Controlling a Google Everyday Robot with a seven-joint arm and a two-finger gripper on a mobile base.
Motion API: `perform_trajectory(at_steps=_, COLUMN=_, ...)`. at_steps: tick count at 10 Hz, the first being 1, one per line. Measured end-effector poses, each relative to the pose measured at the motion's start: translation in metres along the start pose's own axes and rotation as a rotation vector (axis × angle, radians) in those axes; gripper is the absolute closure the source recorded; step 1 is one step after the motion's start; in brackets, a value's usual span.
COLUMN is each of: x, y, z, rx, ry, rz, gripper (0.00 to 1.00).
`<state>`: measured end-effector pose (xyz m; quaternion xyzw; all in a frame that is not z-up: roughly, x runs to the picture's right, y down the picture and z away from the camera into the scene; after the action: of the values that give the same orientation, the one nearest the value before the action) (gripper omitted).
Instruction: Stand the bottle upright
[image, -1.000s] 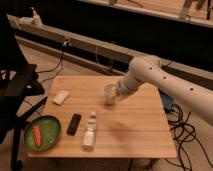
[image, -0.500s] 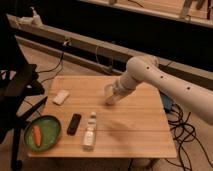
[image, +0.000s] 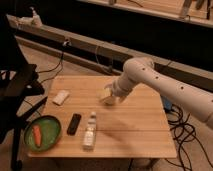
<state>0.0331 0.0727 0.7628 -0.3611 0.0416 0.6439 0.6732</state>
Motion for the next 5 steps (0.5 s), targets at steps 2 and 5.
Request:
perform_trajectory(at_steps=2, x=0.007, y=-0.005, z=0.039, rx=-0.008, ry=0.056, rz=0.008, gripper=0.2)
perform_trajectory(at_steps=5, x=0.015, y=0.006, z=0.088, rx=-0.031, ry=0.153, rz=0.008, gripper=0.2)
